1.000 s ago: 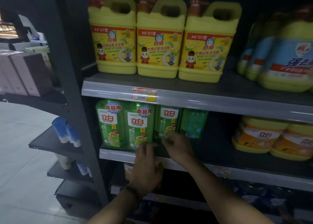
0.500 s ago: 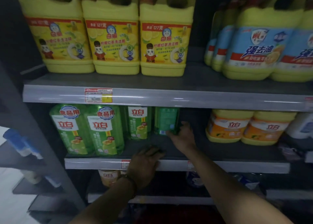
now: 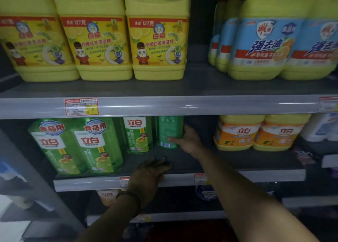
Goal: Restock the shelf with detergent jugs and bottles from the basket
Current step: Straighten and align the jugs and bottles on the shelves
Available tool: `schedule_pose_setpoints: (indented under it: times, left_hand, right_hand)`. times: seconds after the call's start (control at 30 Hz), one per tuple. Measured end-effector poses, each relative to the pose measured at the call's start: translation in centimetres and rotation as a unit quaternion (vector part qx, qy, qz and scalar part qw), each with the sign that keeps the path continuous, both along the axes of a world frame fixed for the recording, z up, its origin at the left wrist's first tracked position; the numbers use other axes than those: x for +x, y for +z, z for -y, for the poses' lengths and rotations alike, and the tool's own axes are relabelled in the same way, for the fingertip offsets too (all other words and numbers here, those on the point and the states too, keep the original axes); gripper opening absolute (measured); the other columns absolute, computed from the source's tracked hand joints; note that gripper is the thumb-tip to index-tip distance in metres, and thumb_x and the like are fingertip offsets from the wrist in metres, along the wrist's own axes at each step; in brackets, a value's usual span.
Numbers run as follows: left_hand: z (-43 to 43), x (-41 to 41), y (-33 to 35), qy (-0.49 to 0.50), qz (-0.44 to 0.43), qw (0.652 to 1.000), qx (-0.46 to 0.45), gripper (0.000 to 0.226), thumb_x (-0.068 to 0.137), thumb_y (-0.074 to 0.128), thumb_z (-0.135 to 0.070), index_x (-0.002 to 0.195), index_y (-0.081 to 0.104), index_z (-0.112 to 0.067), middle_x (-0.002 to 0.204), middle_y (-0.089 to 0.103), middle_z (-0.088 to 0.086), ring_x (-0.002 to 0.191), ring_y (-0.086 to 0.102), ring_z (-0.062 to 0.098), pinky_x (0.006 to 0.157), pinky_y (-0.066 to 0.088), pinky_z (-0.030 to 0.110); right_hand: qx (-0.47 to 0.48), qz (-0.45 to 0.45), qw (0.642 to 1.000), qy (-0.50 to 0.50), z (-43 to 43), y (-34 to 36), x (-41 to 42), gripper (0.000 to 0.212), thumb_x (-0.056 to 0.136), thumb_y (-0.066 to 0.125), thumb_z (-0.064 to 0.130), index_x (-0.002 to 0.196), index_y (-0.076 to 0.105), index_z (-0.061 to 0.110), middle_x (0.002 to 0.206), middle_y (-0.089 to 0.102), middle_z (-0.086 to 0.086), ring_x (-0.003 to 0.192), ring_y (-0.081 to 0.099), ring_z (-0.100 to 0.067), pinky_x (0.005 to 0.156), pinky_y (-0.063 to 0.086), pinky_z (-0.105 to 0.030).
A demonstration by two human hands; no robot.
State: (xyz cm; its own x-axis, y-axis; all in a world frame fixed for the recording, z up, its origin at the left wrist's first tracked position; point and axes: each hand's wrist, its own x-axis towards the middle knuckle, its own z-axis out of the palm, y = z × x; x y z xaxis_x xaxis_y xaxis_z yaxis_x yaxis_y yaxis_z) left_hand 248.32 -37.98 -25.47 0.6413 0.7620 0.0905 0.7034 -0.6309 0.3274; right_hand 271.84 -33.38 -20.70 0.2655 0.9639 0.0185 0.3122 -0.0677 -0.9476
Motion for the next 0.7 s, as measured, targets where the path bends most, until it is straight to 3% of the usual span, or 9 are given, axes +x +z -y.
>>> schedule_pose_setpoints:
  times: [0.23, 0.4, 0.47, 0.6, 0.7]
  left_hand:
    - [0.1, 0.3, 1.3, 0.016, 0.061, 0.997, -0.051, 0.054, 0.102, 0.065, -0.022, 0.149, 0.053, -0.046, 0.163, 0.042, -0.017, 0.158, 0.027, 0.017, 0.128, 0.026, 0.031]
    - [1.2, 0.1, 2.8, -0.002, 0.088, 0.994, -0.059, 0.056, 0.095, 0.068, -0.029, 0.148, 0.052, -0.040, 0.149, 0.058, -0.009, 0.136, 0.056, 0.015, 0.113, 0.043, 0.028]
    - [2.1, 0.2, 3.4, 0.017, 0.161, 0.985, -0.064, 0.054, 0.097, 0.069, -0.029, 0.147, 0.051, -0.038, 0.142, 0.061, -0.010, 0.130, 0.059, 0.013, 0.111, 0.046, 0.028]
    - [3.6, 1.2, 5.0, 0.039, 0.326, 0.935, -0.133, 0.053, 0.100, 0.068, -0.015, 0.147, 0.050, -0.033, 0.142, 0.063, -0.013, 0.130, 0.060, 0.003, 0.112, 0.050, 0.035]
    - [4.1, 1.7, 6.6, 0.037, 0.379, 0.905, -0.190, 0.053, 0.101, 0.067, -0.011, 0.147, 0.046, -0.026, 0.140, 0.067, -0.006, 0.124, 0.068, 0.009, 0.105, 0.056, 0.038]
  right_hand:
    - [-0.008, 0.073, 0.997, -0.033, 4.9, 0.6, 0.0, 0.061, 0.074, 0.099, 0.027, 0.126, 0.070, 0.013, 0.117, 0.078, -0.001, 0.105, 0.075, -0.016, 0.093, 0.063, -0.040]
    - [-0.011, 0.109, 0.992, -0.069, 8.2, 0.6, -0.3, 0.062, 0.067, 0.098, 0.041, 0.120, 0.073, 0.021, 0.111, 0.079, 0.004, 0.101, 0.076, -0.013, 0.087, 0.064, -0.040]
    - [-0.019, 0.110, 0.990, -0.089, 9.2, 0.8, -0.9, 0.064, 0.065, 0.097, 0.043, 0.117, 0.070, 0.019, 0.110, 0.078, 0.002, 0.100, 0.075, -0.017, 0.085, 0.064, -0.040]
    - [-0.023, 0.135, 0.983, -0.123, 10.1, 0.4, -2.5, 0.079, 0.052, 0.080, 0.070, 0.113, 0.060, 0.025, 0.111, 0.070, 0.000, 0.099, 0.071, -0.023, 0.081, 0.062, -0.044]
    - [-0.014, 0.131, 0.984, -0.120, 10.7, 0.5, -3.5, 0.073, 0.058, 0.086, 0.066, 0.113, 0.062, 0.025, 0.108, 0.070, 0.002, 0.097, 0.069, -0.021, 0.078, 0.060, -0.039]
